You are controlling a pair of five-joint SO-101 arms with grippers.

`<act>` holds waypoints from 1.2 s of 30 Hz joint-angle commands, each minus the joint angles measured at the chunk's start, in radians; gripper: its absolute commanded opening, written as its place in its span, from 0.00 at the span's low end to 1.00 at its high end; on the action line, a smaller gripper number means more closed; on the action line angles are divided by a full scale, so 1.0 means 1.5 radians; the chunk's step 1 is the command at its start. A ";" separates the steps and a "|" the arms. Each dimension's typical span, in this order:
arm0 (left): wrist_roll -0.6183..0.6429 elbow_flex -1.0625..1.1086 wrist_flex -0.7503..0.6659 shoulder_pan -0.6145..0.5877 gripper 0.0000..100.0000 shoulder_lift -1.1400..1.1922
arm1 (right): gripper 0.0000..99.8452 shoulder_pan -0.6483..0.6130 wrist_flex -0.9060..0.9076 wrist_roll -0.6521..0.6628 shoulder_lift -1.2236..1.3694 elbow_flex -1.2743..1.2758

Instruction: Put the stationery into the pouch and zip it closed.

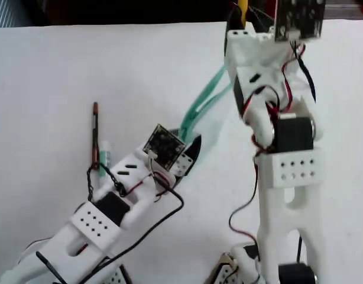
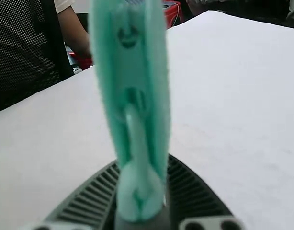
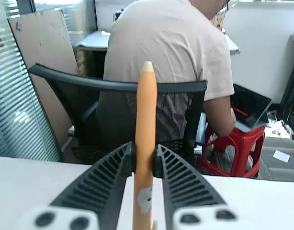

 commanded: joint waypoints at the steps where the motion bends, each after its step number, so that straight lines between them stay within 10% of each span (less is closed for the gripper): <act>1: -0.002 0.000 -0.005 0.005 0.10 -0.006 | 0.02 -0.021 -0.078 -0.003 -0.083 0.058; 36: -0.003 -0.005 -0.009 -0.027 0.10 -0.006 | 0.02 -0.034 -0.070 0.034 -0.272 0.303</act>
